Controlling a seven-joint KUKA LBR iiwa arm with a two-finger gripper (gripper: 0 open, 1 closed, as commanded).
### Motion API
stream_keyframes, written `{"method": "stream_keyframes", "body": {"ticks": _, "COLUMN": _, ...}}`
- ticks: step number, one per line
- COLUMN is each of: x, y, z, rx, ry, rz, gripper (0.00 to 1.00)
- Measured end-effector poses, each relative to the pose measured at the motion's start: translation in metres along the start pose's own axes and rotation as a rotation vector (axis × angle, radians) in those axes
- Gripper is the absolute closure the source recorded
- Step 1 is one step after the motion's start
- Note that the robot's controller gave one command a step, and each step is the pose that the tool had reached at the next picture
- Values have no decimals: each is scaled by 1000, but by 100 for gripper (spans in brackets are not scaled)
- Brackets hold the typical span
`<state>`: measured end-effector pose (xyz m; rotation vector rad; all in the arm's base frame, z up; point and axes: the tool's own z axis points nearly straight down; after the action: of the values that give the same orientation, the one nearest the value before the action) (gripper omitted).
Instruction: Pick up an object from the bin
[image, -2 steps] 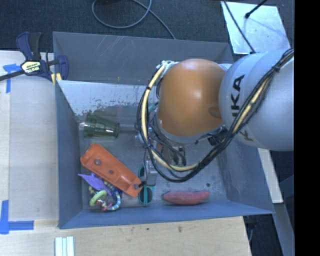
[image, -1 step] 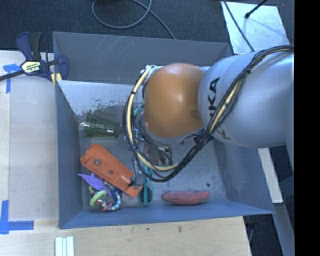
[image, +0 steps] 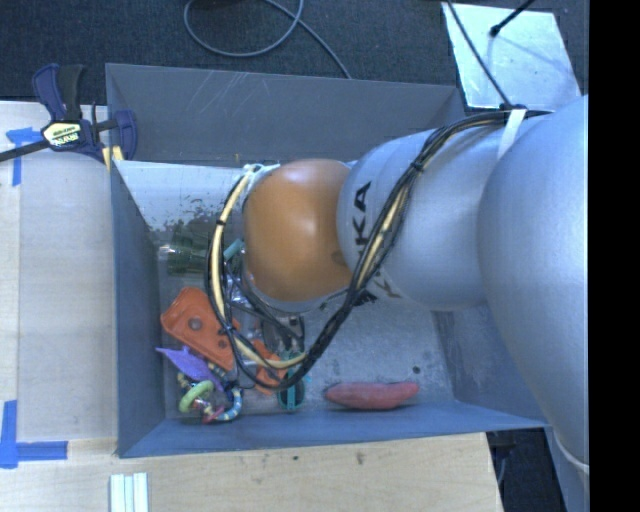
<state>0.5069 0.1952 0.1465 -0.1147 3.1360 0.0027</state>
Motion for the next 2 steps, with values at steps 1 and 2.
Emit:
{"method": "stream_keyframes", "body": {"ticks": 1, "x": -4, "y": -20, "z": 72, "rx": 0, "ry": -7, "rz": -104, "gripper": 100}}
{"method": "stream_keyframes", "body": {"ticks": 2, "x": -4, "y": -20, "z": 72, "rx": 0, "ry": -7, "rz": -103, "gripper": 100}}
